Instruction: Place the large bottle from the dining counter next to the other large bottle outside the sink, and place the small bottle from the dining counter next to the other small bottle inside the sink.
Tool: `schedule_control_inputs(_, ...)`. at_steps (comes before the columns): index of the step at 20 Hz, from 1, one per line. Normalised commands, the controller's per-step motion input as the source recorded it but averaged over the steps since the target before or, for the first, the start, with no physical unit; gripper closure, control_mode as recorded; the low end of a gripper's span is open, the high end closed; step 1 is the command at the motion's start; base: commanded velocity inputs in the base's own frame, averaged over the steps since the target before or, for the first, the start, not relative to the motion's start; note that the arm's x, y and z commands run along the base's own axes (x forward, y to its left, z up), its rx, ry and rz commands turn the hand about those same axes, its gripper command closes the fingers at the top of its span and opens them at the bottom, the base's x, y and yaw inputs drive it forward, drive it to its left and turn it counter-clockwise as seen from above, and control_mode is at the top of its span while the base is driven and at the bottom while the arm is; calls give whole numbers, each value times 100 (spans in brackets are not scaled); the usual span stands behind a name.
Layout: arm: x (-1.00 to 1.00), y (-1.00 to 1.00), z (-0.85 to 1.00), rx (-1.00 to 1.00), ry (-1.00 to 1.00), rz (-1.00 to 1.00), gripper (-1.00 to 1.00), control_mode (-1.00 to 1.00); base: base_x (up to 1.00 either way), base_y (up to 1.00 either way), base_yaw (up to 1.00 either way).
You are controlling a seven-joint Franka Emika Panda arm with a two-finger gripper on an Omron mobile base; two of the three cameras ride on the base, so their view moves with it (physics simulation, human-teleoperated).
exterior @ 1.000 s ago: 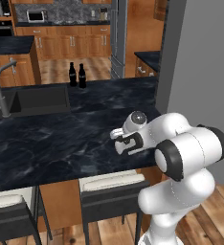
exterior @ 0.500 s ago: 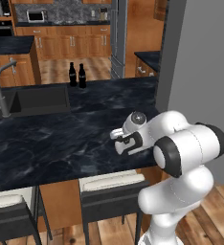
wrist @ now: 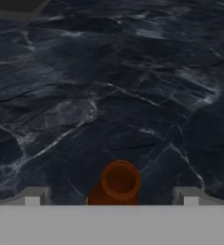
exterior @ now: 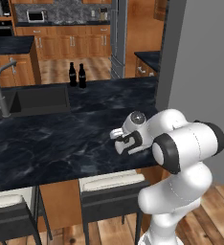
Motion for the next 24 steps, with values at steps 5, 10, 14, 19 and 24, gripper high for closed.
schedule_control_inputs(5,6,0,-7,0,0,0,-100,-100,0,0,0)
schedule_control_inputs(10,8,0,-7,0,0,0,-100,-100,0,0,0)
schedule_control_inputs(14,12,0,-6,0,0,0,100,-100,0,0,0)
schedule_control_inputs(19,1,0,-1,0,0,0,100,-100,0,0,0)
schedule_control_inputs(24,0,0,0,0,0,0,100,-100,0,0,0)
